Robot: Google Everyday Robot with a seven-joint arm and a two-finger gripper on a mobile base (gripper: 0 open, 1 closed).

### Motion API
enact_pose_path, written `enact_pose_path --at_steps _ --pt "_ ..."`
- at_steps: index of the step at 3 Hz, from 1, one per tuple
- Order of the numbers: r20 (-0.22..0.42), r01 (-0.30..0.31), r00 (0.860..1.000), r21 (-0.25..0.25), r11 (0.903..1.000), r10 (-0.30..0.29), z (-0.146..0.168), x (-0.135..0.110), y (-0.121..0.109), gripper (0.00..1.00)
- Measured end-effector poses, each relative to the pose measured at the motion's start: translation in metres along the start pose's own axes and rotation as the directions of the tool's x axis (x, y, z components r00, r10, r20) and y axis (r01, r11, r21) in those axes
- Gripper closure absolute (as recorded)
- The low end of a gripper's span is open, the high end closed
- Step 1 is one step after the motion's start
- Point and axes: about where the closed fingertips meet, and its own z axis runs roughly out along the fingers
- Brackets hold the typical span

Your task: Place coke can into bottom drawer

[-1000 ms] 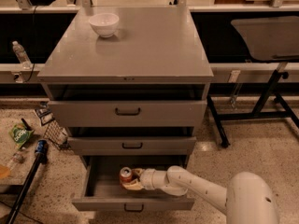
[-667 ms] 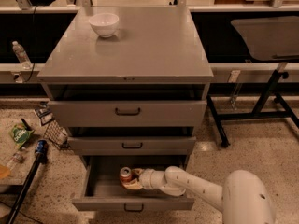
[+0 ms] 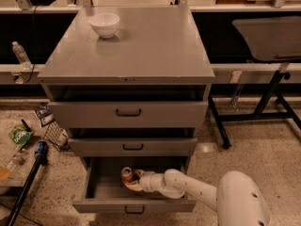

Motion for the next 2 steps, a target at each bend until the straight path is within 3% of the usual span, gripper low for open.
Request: enact_pose_path --at_steps 1,2 --pt "0.007 -0.064 0.998 0.010 0.9979 0.063 -0.011 0.004 0.006 0.00" --pt "0.023 -0.128 0.992 0.022 0.9915 0.127 -0.037 0.002 0.014 0.07"
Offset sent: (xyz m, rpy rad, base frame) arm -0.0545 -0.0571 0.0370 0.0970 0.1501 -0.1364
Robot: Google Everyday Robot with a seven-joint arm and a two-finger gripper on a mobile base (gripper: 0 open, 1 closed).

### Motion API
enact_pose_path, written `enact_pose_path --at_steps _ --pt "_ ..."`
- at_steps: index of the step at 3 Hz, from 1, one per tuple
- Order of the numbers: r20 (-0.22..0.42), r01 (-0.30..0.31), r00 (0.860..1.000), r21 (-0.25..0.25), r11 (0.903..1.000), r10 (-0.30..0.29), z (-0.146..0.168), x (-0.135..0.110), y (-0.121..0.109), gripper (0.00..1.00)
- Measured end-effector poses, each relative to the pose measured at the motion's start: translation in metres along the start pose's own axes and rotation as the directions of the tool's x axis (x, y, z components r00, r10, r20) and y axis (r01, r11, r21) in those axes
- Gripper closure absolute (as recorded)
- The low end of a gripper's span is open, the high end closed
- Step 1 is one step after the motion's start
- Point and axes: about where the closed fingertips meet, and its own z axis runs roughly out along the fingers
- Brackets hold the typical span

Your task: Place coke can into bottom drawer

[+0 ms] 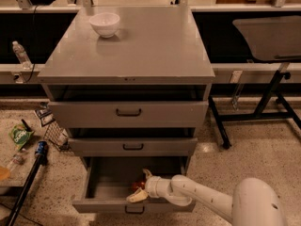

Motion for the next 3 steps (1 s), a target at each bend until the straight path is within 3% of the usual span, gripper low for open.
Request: enact_pose_path --at_steps 1,2,3 --pt "0.040 -0.063 0.997 0.025 0.9977 0.062 -0.050 -0.015 0.008 0.25" --pt "0.053 -0.099 0.994 0.016 0.9949 0.098 -0.123 -0.025 0.014 0.49" --pt "0.059 -0.091 0.994 0.009 0.9958 0.090 -0.126 -0.030 0.015 0.38"
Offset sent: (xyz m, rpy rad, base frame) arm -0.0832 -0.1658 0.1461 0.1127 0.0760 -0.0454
